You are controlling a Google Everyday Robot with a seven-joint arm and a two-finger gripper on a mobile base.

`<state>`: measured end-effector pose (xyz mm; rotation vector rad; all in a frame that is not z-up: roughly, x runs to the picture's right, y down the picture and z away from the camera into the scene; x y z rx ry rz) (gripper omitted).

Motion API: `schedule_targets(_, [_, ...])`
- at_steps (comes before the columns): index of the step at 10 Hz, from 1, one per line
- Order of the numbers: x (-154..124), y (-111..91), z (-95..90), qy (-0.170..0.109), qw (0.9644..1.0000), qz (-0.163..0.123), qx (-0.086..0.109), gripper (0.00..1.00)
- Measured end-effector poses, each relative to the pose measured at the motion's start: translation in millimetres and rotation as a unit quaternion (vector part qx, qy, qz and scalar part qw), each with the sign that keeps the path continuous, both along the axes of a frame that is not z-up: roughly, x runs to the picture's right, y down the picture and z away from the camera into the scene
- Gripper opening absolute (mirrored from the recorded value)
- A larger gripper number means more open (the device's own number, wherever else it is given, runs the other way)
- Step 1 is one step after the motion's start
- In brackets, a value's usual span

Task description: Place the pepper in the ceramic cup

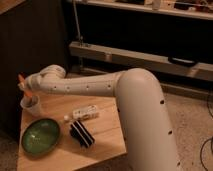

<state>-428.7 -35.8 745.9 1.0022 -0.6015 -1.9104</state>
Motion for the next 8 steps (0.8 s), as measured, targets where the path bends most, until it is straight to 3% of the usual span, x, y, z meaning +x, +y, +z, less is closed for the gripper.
schedule_targets(3, [3.6, 3.8, -2.8, -0.02, 0.9998, 0.004, 0.007, 0.79])
schedule_targets(8, [5.3, 4.0, -5.3, -0.048, 0.9989, 0.002, -0.005, 0.8])
